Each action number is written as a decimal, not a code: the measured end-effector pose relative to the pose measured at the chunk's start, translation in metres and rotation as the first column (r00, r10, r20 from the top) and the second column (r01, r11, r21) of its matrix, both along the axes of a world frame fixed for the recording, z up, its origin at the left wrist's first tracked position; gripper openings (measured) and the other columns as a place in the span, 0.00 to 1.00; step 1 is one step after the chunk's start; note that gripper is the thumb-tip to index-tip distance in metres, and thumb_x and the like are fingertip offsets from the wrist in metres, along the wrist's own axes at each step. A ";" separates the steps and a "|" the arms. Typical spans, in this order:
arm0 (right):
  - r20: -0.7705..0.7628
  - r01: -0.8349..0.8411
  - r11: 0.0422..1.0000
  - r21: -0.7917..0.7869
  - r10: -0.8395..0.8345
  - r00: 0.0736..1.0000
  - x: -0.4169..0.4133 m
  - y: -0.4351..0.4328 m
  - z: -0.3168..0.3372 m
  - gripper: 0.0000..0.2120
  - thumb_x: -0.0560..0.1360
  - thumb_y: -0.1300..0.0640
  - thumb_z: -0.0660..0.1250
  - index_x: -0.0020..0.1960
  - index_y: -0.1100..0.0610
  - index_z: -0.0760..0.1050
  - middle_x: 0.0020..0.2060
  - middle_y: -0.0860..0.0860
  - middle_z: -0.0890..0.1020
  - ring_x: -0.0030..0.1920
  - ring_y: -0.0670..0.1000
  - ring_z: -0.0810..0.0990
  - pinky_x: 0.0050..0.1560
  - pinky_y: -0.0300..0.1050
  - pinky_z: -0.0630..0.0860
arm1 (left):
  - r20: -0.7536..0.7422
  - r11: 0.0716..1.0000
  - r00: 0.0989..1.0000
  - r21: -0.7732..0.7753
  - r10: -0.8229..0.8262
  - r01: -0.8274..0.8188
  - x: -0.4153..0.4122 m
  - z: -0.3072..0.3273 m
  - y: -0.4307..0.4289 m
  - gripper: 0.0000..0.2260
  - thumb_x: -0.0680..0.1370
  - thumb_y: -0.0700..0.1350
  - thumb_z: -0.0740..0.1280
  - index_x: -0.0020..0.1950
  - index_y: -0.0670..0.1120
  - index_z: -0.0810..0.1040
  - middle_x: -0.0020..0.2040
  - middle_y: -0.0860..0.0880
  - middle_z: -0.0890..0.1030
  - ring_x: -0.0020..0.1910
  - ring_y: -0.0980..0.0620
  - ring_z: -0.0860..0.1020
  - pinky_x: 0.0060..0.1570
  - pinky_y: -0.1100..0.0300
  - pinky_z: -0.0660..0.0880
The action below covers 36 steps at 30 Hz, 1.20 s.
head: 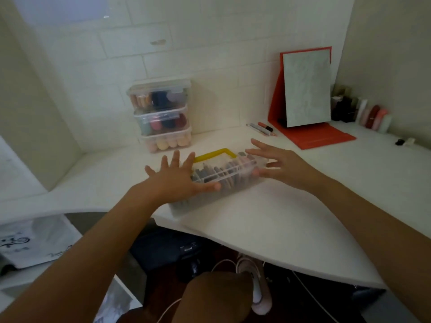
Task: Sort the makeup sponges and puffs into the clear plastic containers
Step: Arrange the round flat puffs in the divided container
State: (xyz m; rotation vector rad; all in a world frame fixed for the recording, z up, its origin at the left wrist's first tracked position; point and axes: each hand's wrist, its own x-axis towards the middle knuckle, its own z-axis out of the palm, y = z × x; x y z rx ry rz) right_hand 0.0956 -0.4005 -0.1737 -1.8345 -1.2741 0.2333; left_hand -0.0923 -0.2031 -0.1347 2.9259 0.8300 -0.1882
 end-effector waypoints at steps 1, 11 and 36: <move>0.006 0.007 1.000 0.014 -0.007 1.000 -0.001 0.001 -0.001 0.24 0.72 0.56 0.71 0.64 0.39 0.70 0.72 0.38 0.63 0.66 0.34 0.65 0.56 0.27 0.71 | -0.016 1.000 1.000 -0.027 0.007 -0.008 0.000 0.001 0.002 0.54 0.54 0.78 0.51 0.75 0.58 0.37 0.77 0.47 0.39 0.76 0.40 0.42 0.70 0.34 0.44; 0.033 0.097 0.990 0.099 -0.101 0.994 0.003 0.015 -0.010 0.24 0.70 0.59 0.73 0.64 0.46 0.75 0.70 0.43 0.69 0.65 0.37 0.69 0.53 0.24 0.71 | -0.085 0.964 0.974 -0.184 -0.209 0.191 0.004 0.026 0.038 0.49 0.65 0.60 0.73 0.75 0.59 0.42 0.78 0.50 0.49 0.76 0.46 0.50 0.72 0.45 0.53; 0.170 0.310 0.921 0.235 -0.353 0.920 -0.042 0.088 -0.019 0.22 0.71 0.52 0.73 0.63 0.55 0.77 0.65 0.50 0.76 0.63 0.47 0.75 0.66 0.46 0.71 | 0.184 0.968 0.965 -0.133 -0.186 0.212 0.003 0.005 0.099 0.42 0.70 0.52 0.73 0.76 0.54 0.51 0.75 0.47 0.58 0.73 0.44 0.59 0.71 0.46 0.58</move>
